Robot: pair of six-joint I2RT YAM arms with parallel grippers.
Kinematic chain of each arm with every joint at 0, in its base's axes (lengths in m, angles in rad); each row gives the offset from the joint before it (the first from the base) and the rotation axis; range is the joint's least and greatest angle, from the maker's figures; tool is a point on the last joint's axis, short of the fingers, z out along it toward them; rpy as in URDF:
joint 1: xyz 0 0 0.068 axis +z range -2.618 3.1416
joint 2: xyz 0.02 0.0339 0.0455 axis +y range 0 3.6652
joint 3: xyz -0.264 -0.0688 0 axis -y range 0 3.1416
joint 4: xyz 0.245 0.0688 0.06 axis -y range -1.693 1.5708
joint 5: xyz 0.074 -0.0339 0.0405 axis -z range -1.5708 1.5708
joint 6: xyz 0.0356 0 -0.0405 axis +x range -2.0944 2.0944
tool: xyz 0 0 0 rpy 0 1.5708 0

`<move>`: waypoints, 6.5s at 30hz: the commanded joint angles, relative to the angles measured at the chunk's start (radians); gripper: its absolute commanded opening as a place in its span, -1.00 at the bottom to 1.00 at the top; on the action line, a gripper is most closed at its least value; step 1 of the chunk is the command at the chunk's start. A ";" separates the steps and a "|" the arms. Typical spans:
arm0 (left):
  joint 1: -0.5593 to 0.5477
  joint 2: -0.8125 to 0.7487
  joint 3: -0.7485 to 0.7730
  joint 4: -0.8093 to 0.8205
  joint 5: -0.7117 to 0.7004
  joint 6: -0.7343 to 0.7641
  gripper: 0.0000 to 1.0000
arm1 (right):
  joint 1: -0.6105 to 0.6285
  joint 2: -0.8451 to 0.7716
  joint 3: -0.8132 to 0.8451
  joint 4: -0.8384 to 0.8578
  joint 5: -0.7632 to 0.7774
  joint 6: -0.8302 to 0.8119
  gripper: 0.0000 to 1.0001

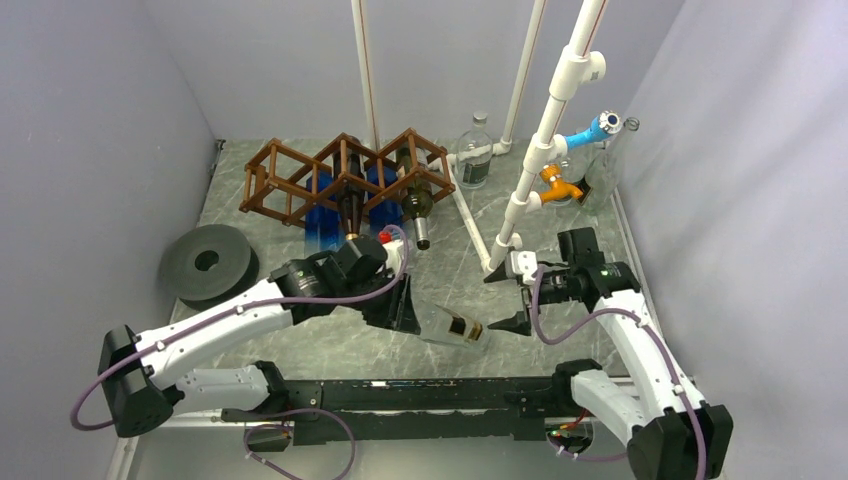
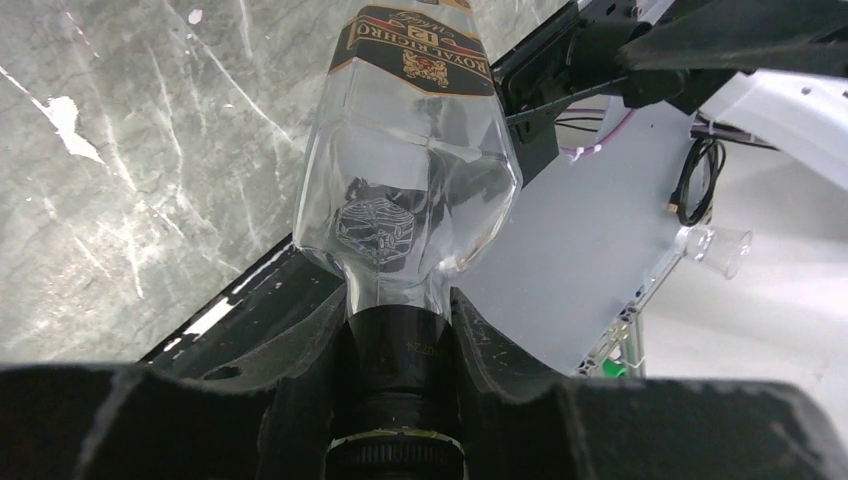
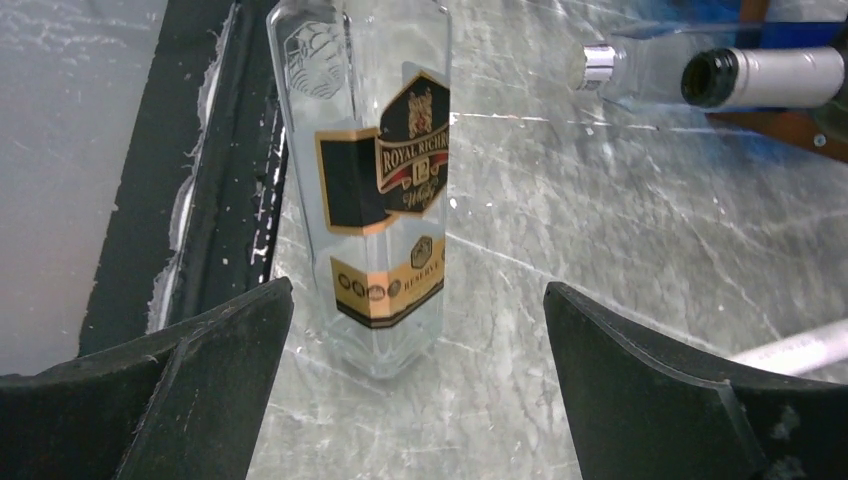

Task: Take the wine bottle off the wine rack
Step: Place the wine bottle at the center of the board.

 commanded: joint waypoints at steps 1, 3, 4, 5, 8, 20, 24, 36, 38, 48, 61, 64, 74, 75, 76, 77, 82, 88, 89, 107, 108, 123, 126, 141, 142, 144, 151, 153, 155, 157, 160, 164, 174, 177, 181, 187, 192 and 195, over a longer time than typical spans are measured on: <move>-0.019 0.020 0.127 0.163 0.020 -0.106 -1.00 | 0.106 -0.005 -0.028 0.252 0.071 0.179 0.99; -0.026 0.050 0.152 0.153 0.013 -0.121 -1.00 | 0.166 -0.004 -0.041 0.329 0.117 0.246 0.99; -0.031 0.062 0.163 0.148 0.008 -0.128 -1.00 | 0.196 -0.003 -0.044 0.355 0.135 0.268 0.99; -0.034 0.074 0.175 0.144 0.003 -0.136 -1.00 | 0.218 -0.003 -0.045 0.373 0.147 0.285 0.99; -0.040 0.103 0.202 0.142 -0.014 -0.161 -1.00 | 0.267 -0.004 -0.046 0.406 0.171 0.325 0.99; -0.054 0.208 0.305 0.126 -0.058 -0.262 -1.00 | 0.378 -0.014 -0.113 0.586 0.289 0.480 0.99; -0.058 0.231 0.332 0.120 -0.070 -0.298 -1.00 | 0.407 -0.011 -0.132 0.640 0.316 0.514 0.98; -0.069 0.290 0.386 0.107 -0.099 -0.403 -1.00 | 0.471 0.013 -0.161 0.752 0.407 0.563 0.76; -0.070 0.292 0.384 0.114 -0.097 -0.415 -1.00 | 0.476 0.014 -0.163 0.754 0.409 0.557 0.59; -0.069 0.227 0.283 0.223 -0.085 -0.467 -0.55 | 0.475 0.001 -0.147 0.698 0.373 0.494 -0.67; -0.069 0.056 0.099 0.329 -0.105 -0.441 0.56 | 0.423 -0.003 -0.115 0.596 0.250 0.442 -1.00; -0.069 0.011 0.090 0.293 -0.142 -0.371 0.62 | 0.393 -0.015 -0.105 0.563 0.211 0.425 -1.00; -0.069 -0.171 -0.022 0.353 -0.222 -0.135 0.87 | 0.262 -0.037 -0.070 0.396 0.068 0.320 -1.00; -0.069 -0.185 -0.025 0.346 -0.238 -0.114 0.88 | 0.245 -0.038 -0.067 0.376 0.057 0.306 -1.00; -0.069 -0.198 -0.027 0.339 -0.259 -0.094 0.89 | 0.228 -0.038 -0.062 0.354 0.048 0.288 -1.00; -0.069 -0.213 -0.031 0.336 -0.279 -0.075 0.89 | 0.211 -0.038 -0.059 0.335 0.041 0.270 -1.00; -0.069 -0.323 -0.089 0.389 -0.401 0.030 0.90 | 0.119 -0.040 -0.033 0.232 0.003 0.194 -1.00; -0.069 -0.486 -0.191 0.531 -0.542 0.141 0.99 | 0.007 -0.051 -0.009 0.084 -0.034 0.073 -1.00; -0.069 -0.500 -0.188 0.534 -0.565 0.148 0.99 | -0.005 -0.055 -0.008 0.071 -0.036 0.063 -1.00; -0.069 -0.173 0.522 0.099 -0.718 -0.086 0.99 | -0.194 -0.033 0.028 -0.069 -0.076 -0.049 -1.00; -0.069 -0.170 0.535 0.109 -0.714 -0.093 0.99 | -0.199 -0.029 0.029 -0.076 -0.076 -0.057 -1.00; -0.069 -0.110 0.680 0.049 -0.677 -0.148 0.99 | -0.236 -0.007 0.030 -0.081 -0.079 -0.060 -1.00; -0.069 -0.111 0.683 0.054 -0.674 -0.146 0.99 | -0.237 -0.010 0.029 -0.076 -0.079 -0.058 -1.00; -0.006 -0.275 0.259 0.443 -0.620 0.549 0.99 | -0.312 -0.035 0.022 -0.041 -0.084 -0.011 -1.00; 0.022 -0.282 0.228 0.453 -0.591 0.573 0.99 | -0.325 -0.039 0.023 -0.041 -0.089 -0.009 -1.00; 0.090 -0.294 0.142 0.502 -0.516 0.607 0.99 | -0.349 -0.046 0.023 -0.039 -0.099 -0.006 -1.00; 0.244 -0.264 -0.023 0.599 -0.383 0.660 0.95 | -0.445 -0.082 0.021 -0.021 -0.138 0.015 -1.00; 0.263 -0.277 -0.055 0.606 -0.398 0.672 0.95 | -0.474 -0.091 0.020 0.001 -0.147 0.042 -1.00; 0.270 -0.301 -0.080 0.616 -0.433 0.693 0.96 | -0.501 -0.094 0.022 0.011 -0.154 0.058 -1.00; 0.277 -0.334 -0.101 0.630 -0.448 0.705 0.98 | -0.536 -0.095 0.023 0.025 -0.165 0.079 -1.00; 0.290 -0.378 -0.137 0.666 -0.465 0.719 0.99 | -0.575 -0.100 0.019 0.069 -0.174 0.130 -1.00; 0.292 -0.417 -0.165 0.680 -0.495 0.738 0.99 | -0.619 -0.112 0.011 0.141 -0.175 0.214 -1.00; 0.294 -0.422 -0.169 0.679 -0.520 0.752 0.99 | -0.664 -0.147 -0.058 0.527 -0.029 0.607 -1.00; 0.293 -0.426 -0.171 0.681 -0.525 0.756 0.99 | -0.667 -0.141 -0.066 0.596 0.020 0.670 -1.00; 0.293 -0.428 -0.172 0.681 -0.525 0.757 0.99 | -0.676 -0.132 -0.072 0.674 0.074 0.741 -1.00; 0.296 -0.440 -0.172 0.680 -0.532 0.757 0.99 | -0.685 -0.120 -0.087 0.757 0.143 0.810 -1.00; 0.298 -0.447 -0.175 0.681 -0.533 0.792 0.99 | -0.689 -0.078 -0.110 0.903 0.184 0.900 -1.00; 0.299 -0.445 -0.175 0.682 -0.533 0.791 0.99 | -0.689 -0.039 -0.119 0.996 0.207 0.947 -1.00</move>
